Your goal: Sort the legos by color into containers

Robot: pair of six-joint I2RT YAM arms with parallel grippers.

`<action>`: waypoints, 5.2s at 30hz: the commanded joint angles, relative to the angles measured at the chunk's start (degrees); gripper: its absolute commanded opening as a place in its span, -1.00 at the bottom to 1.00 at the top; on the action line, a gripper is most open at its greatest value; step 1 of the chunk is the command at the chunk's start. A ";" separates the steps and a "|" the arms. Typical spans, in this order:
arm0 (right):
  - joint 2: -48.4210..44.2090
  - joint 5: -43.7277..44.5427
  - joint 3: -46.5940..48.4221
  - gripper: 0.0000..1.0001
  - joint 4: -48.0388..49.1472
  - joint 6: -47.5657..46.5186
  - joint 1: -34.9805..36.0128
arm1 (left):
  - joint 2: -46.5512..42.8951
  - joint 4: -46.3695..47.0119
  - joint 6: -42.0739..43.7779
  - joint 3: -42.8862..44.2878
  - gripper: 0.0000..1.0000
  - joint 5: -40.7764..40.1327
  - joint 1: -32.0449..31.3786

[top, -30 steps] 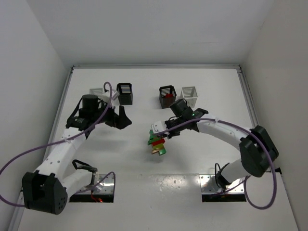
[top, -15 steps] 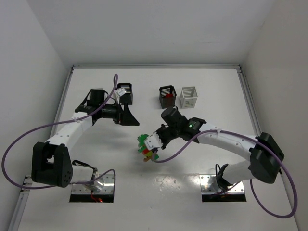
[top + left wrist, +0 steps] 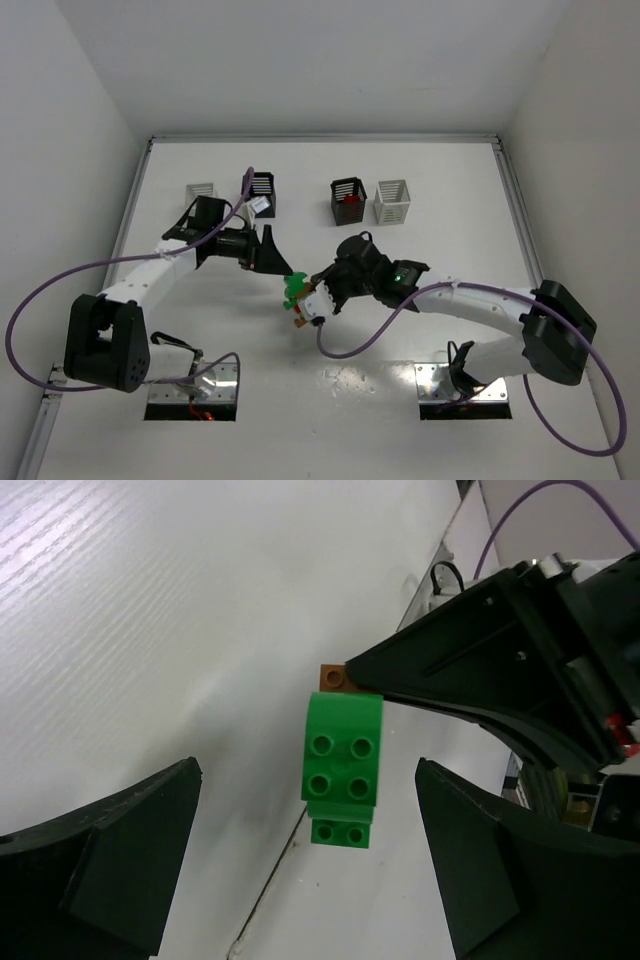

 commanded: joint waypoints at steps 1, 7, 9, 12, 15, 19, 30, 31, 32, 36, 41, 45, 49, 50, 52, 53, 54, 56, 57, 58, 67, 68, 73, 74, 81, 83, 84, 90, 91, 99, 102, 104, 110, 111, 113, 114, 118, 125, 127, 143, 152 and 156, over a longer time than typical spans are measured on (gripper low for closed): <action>-2.02 0.82 -0.37 -1.00 6.00 -0.68 1.04 | -1.73 0.76 0.91 -0.82 0.89 -1.19 -1.06; -2.54 0.82 -0.37 -1.00 6.53 -0.68 1.75 | -2.25 1.91 0.91 -1.35 0.68 -1.20 -1.59; -2.54 0.82 -0.37 -1.00 6.53 -0.68 2.37 | -2.25 2.43 0.91 -1.87 0.50 -0.41 -1.59; -1.93 1.97 -0.37 -1.00 7.06 -0.68 2.90 | -3.48 2.96 0.38 -2.40 0.25 1.26 -1.59; -1.93 2.49 -0.37 -1.00 7.58 -0.68 2.90 | -4.53 3.49 0.38 -2.93 -0.03 2.75 -1.59; -1.31 2.49 -0.37 -1.00 7.58 -0.68 3.42 | -5.68 4.10 0.38 -3.55 -0.51 3.46 -1.59; -4.21 0.91 -4.24 -1.00 6.44 -1.20 4.48 | -8.41 7.44 -1.64 -4.07 -1.00 1.97 3.33; -4.74 0.91 -4.85 -1.00 5.92 -1.20 4.48 | -8.41 7.44 -1.64 -4.07 -1.00 1.97 4.03; -4.74 0.91 -4.85 -1.00 5.91 -1.20 5.00 | -8.41 7.44 -1.64 -3.12 -1.00 1.36 5.95; -5.27 0.91 -6.08 -1.00 4.60 -1.20 5.00 | -8.41 7.44 -1.64 1.10 -1.00 -1.89 10.18; -4.74 1.52 -5.47 -1.00 3.98 1.69 5.53 | -8.93 7.44 0.46 9.36 -1.00 -21.90 13.26; -3.42 2.05 -4.41 -1.00 3.36 4.42 5.53 | -6.31 7.36 3.54 16.39 -1.00 -41.68 14.32; -2.90 2.58 -4.41 -1.00 3.89 4.95 5.00 | 0.29 3.49 4.95 22.29 -1.00 -56.46 15.37; -2.90 2.58 -4.41 -1.00 3.89 5.56 5.00 | 1.43 3.49 5.74 22.29 -1.00 -59.27 15.38; -2.19 2.58 -3.19 -1.00 2.67 6.17 4.39 | 2.31 3.49 6.27 21.60 -1.00 -61.22 15.38; -1.50 2.58 -3.18 -1.00 2.66 6.18 4.39 | 2.84 3.49 6.80 21.59 -1.00 -62.01 15.38; -1.49 2.58 -2.66 -1.00 2.66 6.18 4.39 | 3.89 3.49 6.80 21.59 -1.00 -63.67 15.38; -0.96 2.58 -2.66 -1.00 2.66 6.18 4.39 | 4.59 4.02 6.80 21.59 -1.00 -64.30 15.38; -0.96 2.58 -2.66 -1.00 2.66 6.18 4.39 | 4.60 4.54 6.80 20.98 -0.97 -64.83 15.38; -0.35 2.58 -2.66 -1.00 2.66 6.18 4.39 | 5.12 5.41 6.80 20.98 -0.95 -64.83 15.90; 0.18 2.58 -2.13 -1.00 2.66 6.71 3.86 | 9.69 6.74 6.80 22.12 -0.93 -65.36 15.90; 0.18 2.58 -2.13 -1.00 2.66 6.71 3.86 | 10.22 6.74 6.80 22.73 -0.90 -65.36 15.90; 0.70 3.11 -2.66 -1.00 2.66 6.71 3.86 | 14.17 6.74 6.80 24.05 -0.87 -66.06 16.43; 0.71 3.11 -2.66 -1.00 3.18 6.71 3.86 | 14.70 6.74 6.80 24.05 -0.87 -66.06 16.43; 0.71 3.64 -2.66 -1.00 3.19 6.71 3.86 | 16.64 7.27 6.19 26.33 -0.33 -62.98 17.05; 0.71 3.64 -3.18 -1.00 3.71 6.71 3.86 | 16.64 7.27 5.66 26.34 -0.02 -62.46 17.05; 0.71 3.64 -3.18 -1.00 3.72 6.71 3.86 | 17.16 7.27 5.66 26.95 0.09 -62.46 17.05; 0.71 3.64 -3.18 -1.00 4.24 6.71 3.86 | 12.08 7.79 6.71 24.76 0.40 -55.96 17.05; 0.71 3.64 -3.18 -1.00 4.24 6.71 3.86 | 10.77 7.79 8.19 23.19 0.40 -54.04 17.57; -0.52 3.64 -3.10 -1.00 6.44 4.87 3.86 | 0.21 -14.04 31.48 15.97 0.36 -8.53 12.13; -0.52 3.64 -3.10 -1.00 8.20 2.23 4.56 | 0.73 -19.61 37.38 13.07 0.36 -5.25 7.91; 0.00 3.64 -2.49 -1.00 9.77 1.09 5.09 | 1.78 -21.03 38.17 11.67 0.36 -3.49 5.72; 1.50 6.53 -0.64 -1.00 14.87 -0.06 5.09 | 6.97 -25.42 37.91 12.19 0.38 1.87 1.15; 1.50 6.54 -0.63 -1.00 14.88 -0.06 5.09 | 7.50 -25.43 37.91 12.19 0.38 2.92 1.14; 2.03 7.15 -0.63 -1.00 15.40 -0.67 5.09 | 8.03 -25.43 37.30 12.19 0.38 3.63 -0.09; 2.03 7.15 -0.63 -1.00 15.41 -0.68 5.09 | 8.03 -25.43 37.30 12.19 0.38 3.64 -0.09; 2.03 7.15 -0.63 -1.00 15.41 -0.68 5.09 | 9.26 -25.43 36.68 12.71 0.36 4.16 -1.41; 2.55 7.68 -0.63 -1.00 15.93 -0.68 5.09 | 9.79 -25.43 36.68 12.71 0.36 3.64 -3.60; 3.08 8.20 -0.63 -1.00 15.93 -0.68 5.09 | 9.79 -25.43 36.68 12.71 0.36 3.64 -4.30; 1.33 6.72 -3.00 -1.00 15.85 -1.20 5.09 | 12.59 -26.12 36.16 14.56 -0.47 5.21 -2.91; -1.67 5.13 -7.31 -1.00 13.39 -3.40 6.15 | 17.96 -32.37 39.24 29.91 -0.62 8.12 10.43; -0.87 5.92 -5.48 -1.00 12.77 -0.42 6.15 | 15.52 -20.40 28.72 32.84 -0.59 0.96 16.24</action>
